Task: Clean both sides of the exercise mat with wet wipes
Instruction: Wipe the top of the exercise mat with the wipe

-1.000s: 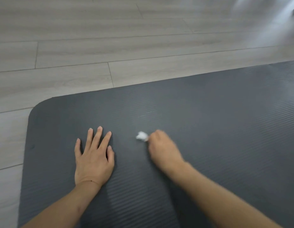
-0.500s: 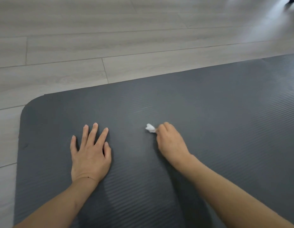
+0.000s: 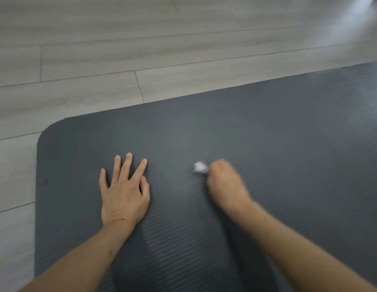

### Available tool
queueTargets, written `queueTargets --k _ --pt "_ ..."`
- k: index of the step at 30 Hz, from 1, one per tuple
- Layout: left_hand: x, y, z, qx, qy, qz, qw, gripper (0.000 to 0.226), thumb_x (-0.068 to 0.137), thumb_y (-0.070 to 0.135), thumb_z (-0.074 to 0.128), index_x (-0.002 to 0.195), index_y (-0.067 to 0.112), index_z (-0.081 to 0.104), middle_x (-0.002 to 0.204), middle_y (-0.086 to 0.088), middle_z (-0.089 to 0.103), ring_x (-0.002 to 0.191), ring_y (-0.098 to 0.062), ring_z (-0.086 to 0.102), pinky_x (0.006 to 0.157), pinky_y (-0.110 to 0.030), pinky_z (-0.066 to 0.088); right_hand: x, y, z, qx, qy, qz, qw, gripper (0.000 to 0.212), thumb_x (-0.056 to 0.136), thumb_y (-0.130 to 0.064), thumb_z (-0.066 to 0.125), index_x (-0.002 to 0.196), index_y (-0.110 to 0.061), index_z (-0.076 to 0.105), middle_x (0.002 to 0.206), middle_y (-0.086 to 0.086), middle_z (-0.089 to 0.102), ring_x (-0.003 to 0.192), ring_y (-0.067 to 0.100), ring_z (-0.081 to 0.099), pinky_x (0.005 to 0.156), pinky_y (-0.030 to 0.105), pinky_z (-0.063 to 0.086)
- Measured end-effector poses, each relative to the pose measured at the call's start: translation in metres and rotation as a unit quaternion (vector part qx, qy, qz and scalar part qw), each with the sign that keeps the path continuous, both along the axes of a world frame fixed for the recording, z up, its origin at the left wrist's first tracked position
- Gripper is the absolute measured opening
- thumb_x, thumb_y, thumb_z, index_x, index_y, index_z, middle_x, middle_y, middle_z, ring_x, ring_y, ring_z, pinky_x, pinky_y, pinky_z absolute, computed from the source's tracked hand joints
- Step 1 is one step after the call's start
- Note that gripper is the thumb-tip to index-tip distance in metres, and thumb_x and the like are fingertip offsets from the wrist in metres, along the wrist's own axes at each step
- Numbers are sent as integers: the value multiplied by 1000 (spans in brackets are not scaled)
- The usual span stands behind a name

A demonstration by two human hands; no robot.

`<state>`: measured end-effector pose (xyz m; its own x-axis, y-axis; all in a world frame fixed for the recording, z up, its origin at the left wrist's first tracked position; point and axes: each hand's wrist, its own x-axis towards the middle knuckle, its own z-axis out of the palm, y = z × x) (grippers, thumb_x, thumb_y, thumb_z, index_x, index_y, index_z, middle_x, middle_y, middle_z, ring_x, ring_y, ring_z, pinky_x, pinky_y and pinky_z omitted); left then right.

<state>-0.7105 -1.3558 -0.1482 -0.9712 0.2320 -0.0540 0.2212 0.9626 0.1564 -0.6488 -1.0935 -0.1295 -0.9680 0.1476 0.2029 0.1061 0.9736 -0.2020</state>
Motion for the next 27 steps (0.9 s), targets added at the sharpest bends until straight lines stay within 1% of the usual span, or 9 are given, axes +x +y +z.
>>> queueTargets --k 3,6,10,13,17,20,22,24,27 --pt "-1 1 2 7 1 0 1000 63 101 46 12 160 40 32 172 2 17 161 -20 1 127 -56 2 -4 92 11 -33 -32 -242 969 9 92 -1 49 86 2 54 92 25 57 84 44 57 73 47 44" --pt "-1 0 1 -1 -2 -3 1000 63 101 46 11 160 40 31 172 1 16 161 -21 1 127 -57 2 -4 45 12 -57 23 -323 944 3 88 1 55 87 3 56 90 26 59 81 45 59 72 48 48" --pt "-1 0 1 3 0 -4 1000 63 100 47 13 159 40 34 172 1 17 160 -22 2 127 -57 2 28 -110 -1 -71 3 -35 997 22 71 3 69 79 -11 54 77 8 56 67 27 55 59 35 48" --pt "0 0 1 -1 0 -15 1000 62 100 48 14 159 41 35 172 1 18 161 -23 1 127 -58 2 28 -76 -7 -43 -5 84 996 16 79 -5 55 81 -17 45 79 7 52 71 28 52 60 39 50" --pt "-1 0 0 -2 4 -22 1000 62 101 50 14 158 42 35 172 4 19 161 -24 0 127 -58 2 12 64 3 -21 -11 -185 982 10 85 3 58 78 -2 53 82 21 55 75 41 56 66 48 47" --pt "-1 0 -1 -1 6 -19 1000 61 101 50 15 158 42 36 172 4 19 161 -23 0 127 -57 2 10 42 9 -46 23 -287 957 3 85 2 58 83 2 55 86 23 57 78 43 57 68 46 45" --pt "-1 1 0 3 7 -19 1000 61 101 50 16 158 41 37 171 4 20 161 -23 1 127 -57 2 15 -31 0 -63 44 -223 972 11 75 5 64 80 -2 57 78 18 59 69 37 59 60 40 50" --pt "-2 1 1 8 8 -20 1000 60 101 50 17 157 41 38 171 4 21 160 -22 2 127 -56 2 33 -101 0 -76 1 -58 995 19 71 3 64 79 -10 54 76 8 56 64 27 56 56 35 51" --pt "0 0 4 7 -4 -19 1000 55 105 48 22 157 42 37 172 5 19 160 -22 1 127 -56 1 47 -85 -4 -66 -47 129 988 13 80 -5 50 82 -17 45 81 7 50 72 26 51 60 40 50"
